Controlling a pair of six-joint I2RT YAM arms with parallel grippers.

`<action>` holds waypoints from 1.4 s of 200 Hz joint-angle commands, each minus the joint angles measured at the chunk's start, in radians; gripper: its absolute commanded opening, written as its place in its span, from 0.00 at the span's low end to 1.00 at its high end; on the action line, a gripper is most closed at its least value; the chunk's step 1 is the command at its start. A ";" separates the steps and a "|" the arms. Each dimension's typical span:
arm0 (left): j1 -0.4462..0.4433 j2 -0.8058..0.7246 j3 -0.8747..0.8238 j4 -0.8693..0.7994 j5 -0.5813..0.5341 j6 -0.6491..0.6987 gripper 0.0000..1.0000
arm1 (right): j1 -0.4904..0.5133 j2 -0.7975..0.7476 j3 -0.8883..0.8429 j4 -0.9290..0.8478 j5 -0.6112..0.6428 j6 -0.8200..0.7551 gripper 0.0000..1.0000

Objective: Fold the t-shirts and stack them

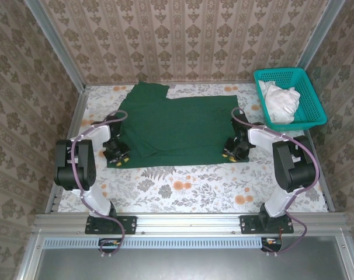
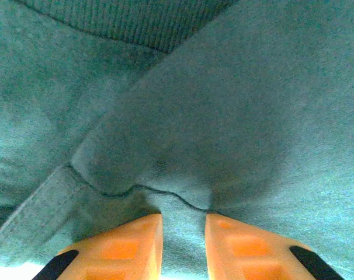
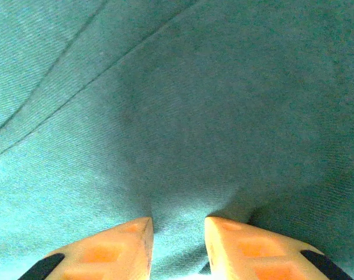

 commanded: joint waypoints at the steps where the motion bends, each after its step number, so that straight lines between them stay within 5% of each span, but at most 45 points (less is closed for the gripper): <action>1: 0.010 -0.002 -0.032 -0.014 -0.059 -0.014 0.24 | -0.019 0.000 -0.039 -0.099 0.046 0.037 0.34; 118: 0.011 -0.294 -0.259 -0.098 -0.028 -0.093 0.25 | -0.009 -0.271 -0.302 -0.119 0.003 0.107 0.39; 152: 0.067 -0.299 -0.194 -0.137 -0.030 -0.040 0.32 | 0.017 -0.406 -0.247 -0.114 0.016 0.094 0.54; 184: 0.073 -0.341 -0.054 -0.193 -0.043 0.006 0.40 | 0.087 -0.548 -0.175 -0.036 0.121 0.072 0.57; 231: 0.008 -0.290 0.015 -0.159 0.052 0.038 0.23 | 0.421 -0.239 0.122 0.037 0.079 -0.039 0.48; 280: 0.016 -0.166 -0.042 -0.066 0.115 0.043 0.21 | 0.703 0.204 0.584 -0.054 0.061 -0.181 0.40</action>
